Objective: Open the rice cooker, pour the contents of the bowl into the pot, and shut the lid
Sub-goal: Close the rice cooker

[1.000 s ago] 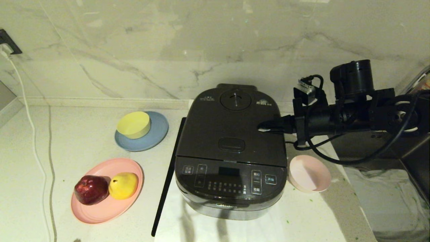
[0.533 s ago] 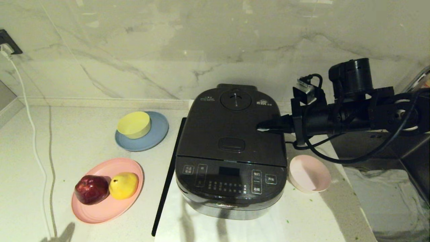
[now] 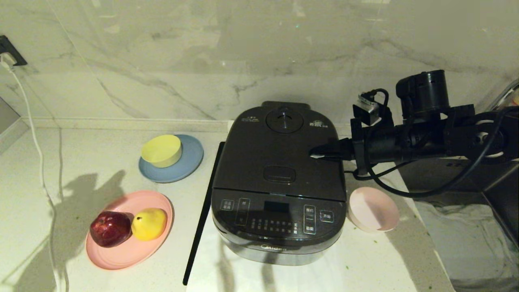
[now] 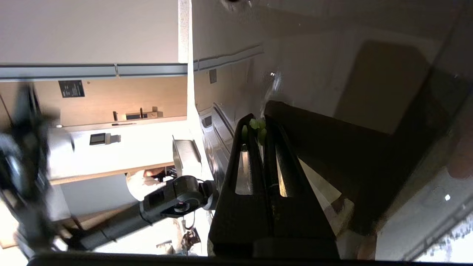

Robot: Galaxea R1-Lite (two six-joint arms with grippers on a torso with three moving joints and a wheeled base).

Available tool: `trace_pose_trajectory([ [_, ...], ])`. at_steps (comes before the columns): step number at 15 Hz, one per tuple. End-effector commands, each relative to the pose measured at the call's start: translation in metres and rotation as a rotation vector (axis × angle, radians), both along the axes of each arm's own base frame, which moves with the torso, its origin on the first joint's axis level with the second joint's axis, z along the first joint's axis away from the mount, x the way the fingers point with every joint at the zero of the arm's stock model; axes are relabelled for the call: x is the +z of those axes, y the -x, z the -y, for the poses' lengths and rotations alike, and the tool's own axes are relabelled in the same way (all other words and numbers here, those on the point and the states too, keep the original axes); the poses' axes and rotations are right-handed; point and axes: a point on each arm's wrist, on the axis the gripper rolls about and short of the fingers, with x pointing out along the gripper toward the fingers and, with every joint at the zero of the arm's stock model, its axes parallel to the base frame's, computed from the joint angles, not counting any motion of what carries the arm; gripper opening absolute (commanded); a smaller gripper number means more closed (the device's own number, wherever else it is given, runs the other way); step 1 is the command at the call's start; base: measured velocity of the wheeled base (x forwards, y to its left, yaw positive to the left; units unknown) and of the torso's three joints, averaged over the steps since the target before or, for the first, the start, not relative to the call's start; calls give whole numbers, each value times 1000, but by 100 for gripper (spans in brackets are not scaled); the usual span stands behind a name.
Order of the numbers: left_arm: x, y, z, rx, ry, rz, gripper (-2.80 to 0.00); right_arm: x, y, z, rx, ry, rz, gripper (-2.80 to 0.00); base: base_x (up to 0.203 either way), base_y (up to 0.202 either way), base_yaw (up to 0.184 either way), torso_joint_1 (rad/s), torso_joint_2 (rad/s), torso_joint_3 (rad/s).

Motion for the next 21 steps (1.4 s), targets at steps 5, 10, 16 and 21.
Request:
trace_pose_trajectory([
  [5, -28, -173, 102, -561, 528, -606, -280, -5, -3, -1, 3, 4, -11, -280, 0, 0, 0, 0, 0, 0],
  [10, -76, -230, 131, -584, 584, -748, -280, -4, -3, -1, 7, 4, 2, -280, 0, 0, 0, 0, 0, 0],
  [16, -103, -261, 144, -614, 589, -772, -280, -5, -2, -1, 7, 6, -4, -280, 0, 0, 0, 0, 0, 0],
  [21, -104, -277, 147, -599, 597, -750, -280, 1, 1, 0, 7, 1, 12, -280, 0, 0, 0, 0, 0, 0],
])
